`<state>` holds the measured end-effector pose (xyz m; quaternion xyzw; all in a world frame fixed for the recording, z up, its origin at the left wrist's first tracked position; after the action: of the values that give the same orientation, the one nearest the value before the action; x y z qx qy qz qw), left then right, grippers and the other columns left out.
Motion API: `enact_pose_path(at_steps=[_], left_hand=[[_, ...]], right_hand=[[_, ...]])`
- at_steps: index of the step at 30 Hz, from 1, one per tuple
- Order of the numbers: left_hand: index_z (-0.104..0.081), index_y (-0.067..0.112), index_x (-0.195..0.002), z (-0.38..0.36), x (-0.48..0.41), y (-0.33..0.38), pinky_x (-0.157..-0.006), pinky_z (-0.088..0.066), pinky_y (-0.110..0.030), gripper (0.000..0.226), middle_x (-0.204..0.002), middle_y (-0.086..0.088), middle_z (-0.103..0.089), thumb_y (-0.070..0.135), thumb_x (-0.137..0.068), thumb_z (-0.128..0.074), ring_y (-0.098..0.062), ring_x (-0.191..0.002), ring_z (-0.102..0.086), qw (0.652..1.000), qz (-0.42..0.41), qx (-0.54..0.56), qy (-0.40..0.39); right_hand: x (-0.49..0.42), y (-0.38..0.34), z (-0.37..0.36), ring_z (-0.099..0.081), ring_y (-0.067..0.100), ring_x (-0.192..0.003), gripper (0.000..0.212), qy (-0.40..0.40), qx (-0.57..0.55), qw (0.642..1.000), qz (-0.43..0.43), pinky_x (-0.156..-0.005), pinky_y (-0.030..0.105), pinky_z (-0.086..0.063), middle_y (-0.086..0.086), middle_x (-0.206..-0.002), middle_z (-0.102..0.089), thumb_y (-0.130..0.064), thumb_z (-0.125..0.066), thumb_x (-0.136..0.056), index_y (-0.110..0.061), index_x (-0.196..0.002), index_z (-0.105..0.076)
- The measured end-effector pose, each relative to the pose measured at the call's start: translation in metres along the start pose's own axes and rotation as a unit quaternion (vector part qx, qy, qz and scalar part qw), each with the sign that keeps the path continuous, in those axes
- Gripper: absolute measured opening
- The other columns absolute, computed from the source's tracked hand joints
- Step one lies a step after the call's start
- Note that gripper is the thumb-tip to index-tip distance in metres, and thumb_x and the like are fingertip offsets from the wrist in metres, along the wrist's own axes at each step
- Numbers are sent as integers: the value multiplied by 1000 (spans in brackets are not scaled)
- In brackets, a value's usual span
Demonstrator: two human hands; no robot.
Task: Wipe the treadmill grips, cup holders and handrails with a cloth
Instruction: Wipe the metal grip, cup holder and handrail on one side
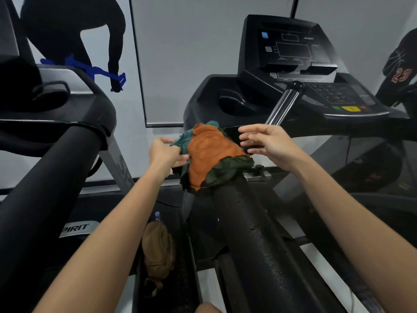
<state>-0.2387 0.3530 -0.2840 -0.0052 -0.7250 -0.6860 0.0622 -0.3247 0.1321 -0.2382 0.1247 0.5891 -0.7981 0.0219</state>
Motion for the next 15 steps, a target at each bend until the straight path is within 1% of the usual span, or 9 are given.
enact_pose_path(at_steps=[2, 4, 6, 8, 9, 11, 12, 14, 15], left_hand=[[-37, 16, -101, -17, -1, 6, -49, -56, -30, 24, -105, -17, -58, -1, -90, -49, -22, -61, -62, 999, -38, -3, 6], [-39, 21, -105, -37, 10, 13, -66, -54, -31, 28, -120, -12, -51, 14, -87, -58, -17, -74, -57, 992, -109, -55, -13], [-44, 23, -120, -54, 25, 17, -89, -44, -26, 46, -127, -3, -34, 33, -82, -67, -12, -91, -48, 966, -179, -169, -75], [-44, 21, -133, -61, 33, 15, -101, -31, -26, 64, -131, -1, -25, 44, -78, -69, -10, -108, -38, 932, -204, -267, -132], [-44, 20, -134, -60, 34, 15, -104, -30, -27, 66, -134, -1, -24, 44, -78, -69, -11, -114, -37, 928, -202, -278, -144], [-51, 21, -130, -54, 33, 17, -106, -33, -28, 58, -132, -1, -30, 39, -79, -69, -14, -120, -40, 931, -199, -270, -142], [-55, 20, -127, -50, 34, 18, -101, -35, -24, 51, -127, 0, -36, 35, -80, -67, -13, -116, -43, 931, -204, -267, -139], [-59, 16, -122, -41, 41, 15, -87, -38, -14, 38, -115, 2, -49, 21, -85, -63, -8, -103, -49, 936, -219, -237, -143], [-59, 14, -121, -37, 46, 10, -82, -41, -15, 35, -110, 2, -55, 15, -86, -60, -8, -97, -53, 942, -215, -212, -146]], right_hand=[[2, 2, -3, -62, 14, -93, 26, -10, 36, 999, 0, -85, 31, -50, 2, -99, -65, -4, -46, -94, -20, -102, -65], [3, 5, -4, -61, 13, -94, 28, -14, 55, 998, 1, -82, 29, -51, 2, -102, -64, -4, -44, -95, -19, -108, -63], [4, 8, -3, -62, 14, -93, 31, -7, 42, 999, 2, -79, 27, -52, 3, -103, -64, -2, -40, -96, -18, -109, -63], [5, 11, -1, -62, 15, -90, 32, 7, 23, 1000, -1, -77, 26, -53, 6, -104, -64, -1, -37, -96, -15, -110, -63], [6, 12, 0, -63, 15, -89, 32, 12, 15, 1000, -2, -76, 26, -53, 7, -104, -65, 0, -37, -96, -13, -112, -62], [7, 15, 2, -64, 16, -87, 32, 15, -2, 1000, -3, -76, 27, -54, 8, -104, -65, 1, -37, -96, -11, -113, -61], [7, 16, 2, -64, 16, -87, 31, 13, -4, 1000, -2, -76, 28, -54, 8, -103, -65, 0, -38, -96, -11, -113, -61], [7, 18, 0, -64, 16, -88, 30, 11, -8, 1000, -3, -75, 28, -54, 7, -103, -65, 0, -39, -96, -13, -113, -61], [7, 20, -1, -64, 16, -88, 29, 12, -12, 1000, -4, -74, 27, -54, 6, -103, -65, -1, -40, -95, -13, -112, -61]])
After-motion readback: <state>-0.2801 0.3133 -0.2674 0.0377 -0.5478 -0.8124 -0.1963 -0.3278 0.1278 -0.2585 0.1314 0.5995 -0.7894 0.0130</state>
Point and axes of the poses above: each hand's wrist, its own x-axis away from the middle knuckle, its own z-axis out of the back of the hand, y = z × x, the point moved 3 cm from there along -x, towards the middle knuckle
